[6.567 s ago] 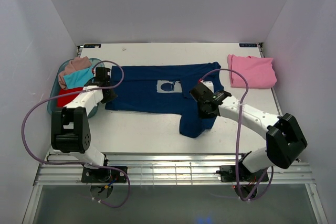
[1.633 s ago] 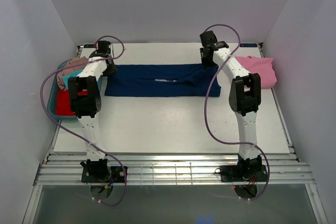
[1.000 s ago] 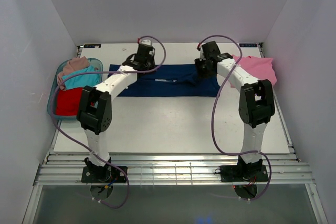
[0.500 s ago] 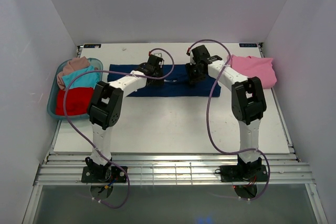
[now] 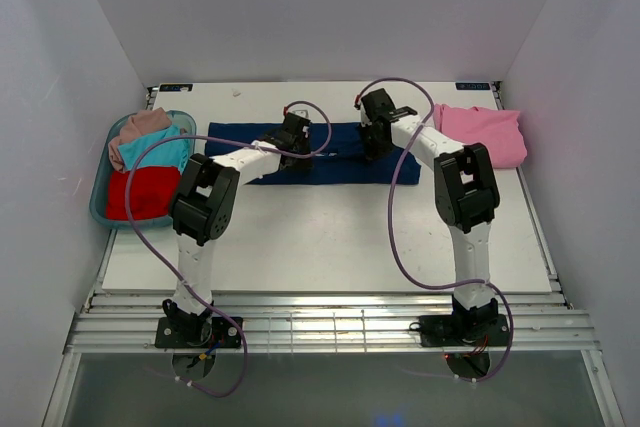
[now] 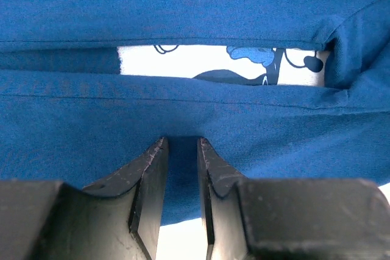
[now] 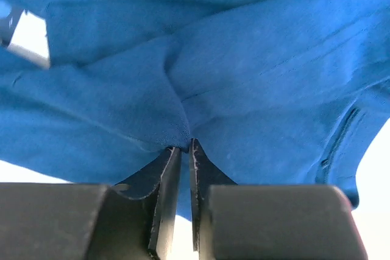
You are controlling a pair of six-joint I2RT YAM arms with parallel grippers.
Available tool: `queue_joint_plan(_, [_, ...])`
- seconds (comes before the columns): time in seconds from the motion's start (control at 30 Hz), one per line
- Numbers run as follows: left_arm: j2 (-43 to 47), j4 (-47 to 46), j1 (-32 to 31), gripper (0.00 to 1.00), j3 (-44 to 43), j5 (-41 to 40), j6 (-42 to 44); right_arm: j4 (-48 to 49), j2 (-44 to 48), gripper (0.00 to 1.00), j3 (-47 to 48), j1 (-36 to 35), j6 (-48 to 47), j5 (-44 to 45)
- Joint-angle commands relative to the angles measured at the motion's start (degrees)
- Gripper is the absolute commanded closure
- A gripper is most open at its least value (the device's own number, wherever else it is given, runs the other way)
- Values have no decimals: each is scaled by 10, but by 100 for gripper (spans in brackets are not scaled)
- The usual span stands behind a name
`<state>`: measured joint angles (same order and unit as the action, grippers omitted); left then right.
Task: Fold and stack the t-shirts
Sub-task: Fold the tshirt
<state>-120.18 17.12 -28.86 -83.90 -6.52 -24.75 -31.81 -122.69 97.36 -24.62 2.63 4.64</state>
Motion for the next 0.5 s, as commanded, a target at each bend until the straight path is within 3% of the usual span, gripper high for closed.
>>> queue_joint_plan(0.0, [24,10,-2,64,23,4,-5,-7,-21,85,58,-2,-23,35])
queue_joint_plan(0.3, [35,5,-2,65,52,5,-16,-25,-85,86,209,-2,-57,48])
queue_joint_plan(0.47, [37,4,-2,65,59,7,-19,10,-102,86,211,-2,-65,35])
